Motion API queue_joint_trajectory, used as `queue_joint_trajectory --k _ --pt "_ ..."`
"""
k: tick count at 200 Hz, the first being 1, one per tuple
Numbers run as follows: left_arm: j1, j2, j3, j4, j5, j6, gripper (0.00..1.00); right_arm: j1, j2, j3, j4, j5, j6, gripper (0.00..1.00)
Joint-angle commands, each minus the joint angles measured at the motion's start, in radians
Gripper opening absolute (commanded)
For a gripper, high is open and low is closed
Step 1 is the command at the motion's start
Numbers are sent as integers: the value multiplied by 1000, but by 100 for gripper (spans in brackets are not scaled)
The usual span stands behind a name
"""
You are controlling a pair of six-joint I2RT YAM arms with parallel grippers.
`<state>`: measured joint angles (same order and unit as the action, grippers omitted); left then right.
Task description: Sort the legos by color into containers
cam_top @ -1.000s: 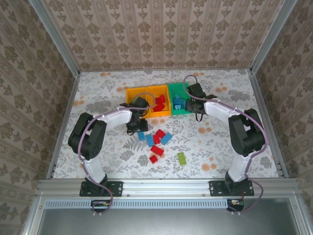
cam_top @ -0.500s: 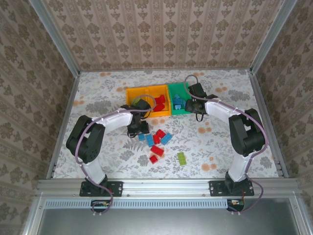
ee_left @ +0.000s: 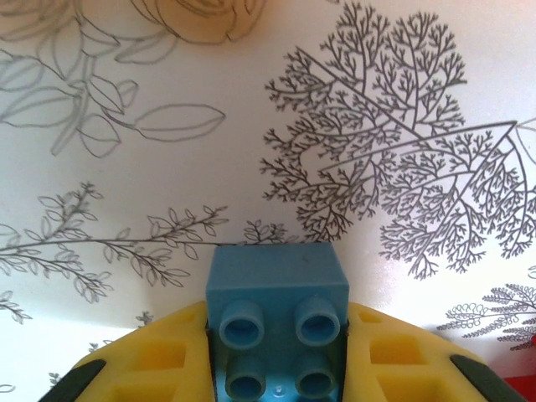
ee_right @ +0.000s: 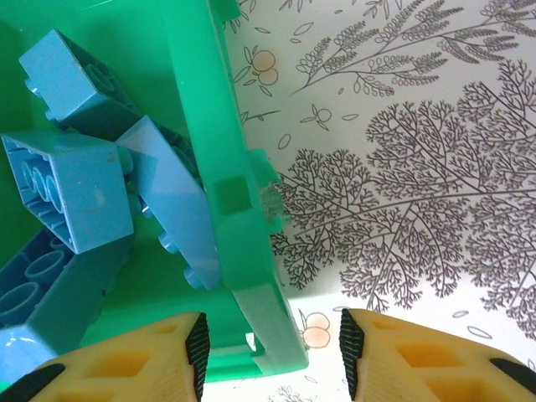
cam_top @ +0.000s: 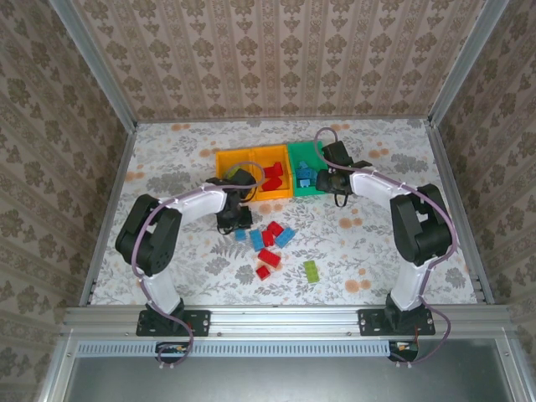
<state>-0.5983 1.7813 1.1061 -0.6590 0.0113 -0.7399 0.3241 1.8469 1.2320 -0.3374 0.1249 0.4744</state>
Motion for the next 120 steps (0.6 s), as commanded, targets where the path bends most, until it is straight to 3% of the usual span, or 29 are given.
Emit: queue_joint_trajectory --k 1,57,84,120 --pt "15 -64 27 -14 4 46 21 -5 32 31 12 -4 -26 47" --pt "16 -103 177 -59 9 118 21 -4 23 10 30 -17 -3 43" --pt "17 -49 318 -49 39 183 21 -4 60 51 15 -26 -11 42" --pt "18 82 530 -44 109 257 21 2 106 87 7 -64 -20 29"
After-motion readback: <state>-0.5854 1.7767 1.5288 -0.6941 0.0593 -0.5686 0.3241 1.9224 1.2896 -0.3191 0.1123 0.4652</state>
